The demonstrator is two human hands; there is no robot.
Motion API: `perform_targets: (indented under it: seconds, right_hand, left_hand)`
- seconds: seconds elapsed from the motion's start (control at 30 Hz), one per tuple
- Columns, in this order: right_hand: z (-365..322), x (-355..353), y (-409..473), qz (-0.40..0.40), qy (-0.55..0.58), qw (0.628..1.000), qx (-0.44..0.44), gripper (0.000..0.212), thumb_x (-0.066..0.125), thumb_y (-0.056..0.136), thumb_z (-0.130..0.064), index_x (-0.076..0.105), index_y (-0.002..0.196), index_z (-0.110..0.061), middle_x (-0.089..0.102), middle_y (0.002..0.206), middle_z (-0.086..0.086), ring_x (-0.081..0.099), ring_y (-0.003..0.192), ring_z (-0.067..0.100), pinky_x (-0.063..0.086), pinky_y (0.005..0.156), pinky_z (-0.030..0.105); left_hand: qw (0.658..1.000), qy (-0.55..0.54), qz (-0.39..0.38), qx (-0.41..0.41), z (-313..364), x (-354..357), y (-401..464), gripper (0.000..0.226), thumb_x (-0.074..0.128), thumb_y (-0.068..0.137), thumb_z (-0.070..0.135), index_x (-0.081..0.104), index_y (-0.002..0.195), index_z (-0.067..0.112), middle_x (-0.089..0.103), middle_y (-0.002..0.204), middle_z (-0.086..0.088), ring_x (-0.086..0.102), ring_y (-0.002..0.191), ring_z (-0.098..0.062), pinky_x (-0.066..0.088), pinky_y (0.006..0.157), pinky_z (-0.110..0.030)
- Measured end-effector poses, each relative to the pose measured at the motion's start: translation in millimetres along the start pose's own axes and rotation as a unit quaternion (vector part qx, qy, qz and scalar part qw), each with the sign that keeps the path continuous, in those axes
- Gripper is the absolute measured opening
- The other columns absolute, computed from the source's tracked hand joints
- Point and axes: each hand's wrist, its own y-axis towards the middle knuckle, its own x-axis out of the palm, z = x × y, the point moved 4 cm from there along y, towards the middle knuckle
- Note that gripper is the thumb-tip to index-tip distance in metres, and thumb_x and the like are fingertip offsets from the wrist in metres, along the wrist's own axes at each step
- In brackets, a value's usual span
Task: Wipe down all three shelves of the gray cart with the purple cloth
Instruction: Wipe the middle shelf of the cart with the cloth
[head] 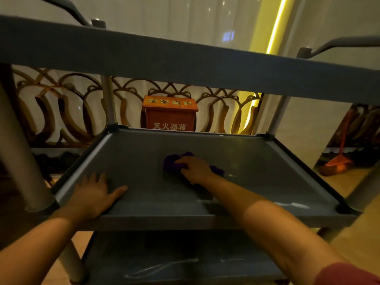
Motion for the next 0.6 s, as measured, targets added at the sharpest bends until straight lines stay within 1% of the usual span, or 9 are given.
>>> perform_targets:
  seconds: [0.03, 0.1, 0.17, 0.23, 0.3, 0.4, 0.47, 0.5, 0.6]
  right_hand:
    - [4, -11, -5, 0.029, -0.009, 1.000, -0.001, 0.035, 0.055, 0.099, -0.020, 0.061, 0.132, -0.031, 0.060, 0.140, 0.001, 0.061, 0.118, 0.021, 0.044, 0.102, 0.033]
    - [22, -40, -19, 0.127, -0.011, 0.992, 0.023, 0.030, 0.056, 0.100, -0.018, 0.064, 0.127, -0.026, 0.063, 0.133, 0.004, 0.060, 0.120, 0.023, 0.042, 0.105, 0.036]
    - [56, -74, -35, 0.248, 0.003, 0.965, 0.082, 0.028, 0.054, 0.101, -0.017, 0.062, 0.129, -0.017, 0.063, 0.130, 0.010, 0.061, 0.119, 0.027, 0.043, 0.105, 0.038]
    - [98, -100, -46, 0.322, 0.005, 0.934, 0.156, 0.031, 0.053, 0.100, -0.011, 0.060, 0.130, -0.008, 0.063, 0.128, 0.017, 0.059, 0.119, 0.035, 0.045, 0.106, 0.046]
    - [137, -113, -51, 0.309, -0.008, 0.916, 0.255, 0.032, 0.052, 0.097, -0.008, 0.059, 0.128, -0.006, 0.063, 0.126, 0.020, 0.058, 0.117, 0.042, 0.045, 0.103, 0.052]
    - [164, -100, -41, 0.248, 0.024, 0.896, 0.366, 0.029, 0.047, 0.100, -0.017, 0.058, 0.125, -0.007, 0.063, 0.119, 0.023, 0.057, 0.113, 0.045, 0.042, 0.103, 0.061]
    - [162, -87, -26, 0.224, 0.021, 0.889, 0.399, 0.033, 0.044, 0.101, -0.027, 0.059, 0.124, -0.009, 0.061, 0.120, 0.023, 0.053, 0.118, 0.045, 0.034, 0.107, 0.064]
    - [158, -80, -15, 0.215, 0.011, 0.888, 0.406, 0.033, 0.045, 0.101, -0.029, 0.059, 0.123, -0.007, 0.062, 0.119, 0.023, 0.053, 0.118, 0.044, 0.033, 0.108, 0.063]
    - [140, -77, 13, 0.197, -0.022, 0.898, 0.392, 0.027, 0.047, 0.102, -0.023, 0.060, 0.118, -0.005, 0.063, 0.112, 0.020, 0.058, 0.110, 0.041, 0.041, 0.105, 0.060]
  left_hand:
    - [1.000, 0.018, 0.023, -0.003, -2, -2, -6, 0.104, 0.021, 0.078, 0.086, 0.034, 0.151, 0.014, 0.033, 0.158, -0.016, 0.031, 0.143, -0.035, 0.029, 0.117, -0.049]
    - [0.999, 0.040, 0.027, 0.003, -10, -3, -19, 0.108, 0.012, 0.074, 0.086, 0.036, 0.151, 0.014, 0.031, 0.159, -0.017, 0.028, 0.146, -0.035, 0.027, 0.119, -0.047]
    - [0.998, 0.064, 0.023, 0.014, -18, -6, -24, 0.114, 0.008, 0.071, 0.090, 0.029, 0.155, 0.016, 0.021, 0.164, -0.015, 0.014, 0.152, -0.034, 0.017, 0.123, -0.047]
    - [0.996, 0.087, 0.025, 0.016, -27, -7, -25, 0.114, 0.006, 0.070, 0.092, 0.022, 0.158, 0.022, 0.013, 0.167, -0.010, 0.003, 0.154, -0.033, 0.007, 0.123, -0.051]
    - [0.995, 0.095, 0.019, 0.008, -29, -5, -22, 0.106, 0.012, 0.073, 0.093, 0.018, 0.158, 0.030, 0.008, 0.168, -0.007, -0.003, 0.154, -0.034, 0.004, 0.120, -0.058]
    - [0.997, 0.072, -0.023, -0.017, -27, -3, -10, 0.104, 0.023, 0.073, 0.094, 0.016, 0.157, 0.034, 0.008, 0.168, -0.007, -0.003, 0.153, -0.038, 0.011, 0.118, -0.067]
    - [0.997, 0.060, -0.046, -0.021, -23, -2, 0, 0.105, 0.022, 0.069, 0.096, 0.015, 0.156, 0.037, 0.010, 0.167, -0.007, 0.001, 0.152, -0.040, 0.014, 0.116, -0.070]
    - [0.997, 0.056, -0.053, -0.017, -21, 1, 5, 0.107, 0.020, 0.068, 0.097, 0.014, 0.156, 0.037, 0.010, 0.167, -0.008, 0.004, 0.152, -0.039, 0.014, 0.115, -0.070]
    - [0.997, 0.045, -0.055, -0.013, -14, 13, 6, 0.117, 0.012, 0.060, 0.102, 0.003, 0.157, 0.036, 0.002, 0.167, -0.011, 0.001, 0.152, -0.040, 0.006, 0.114, -0.069]
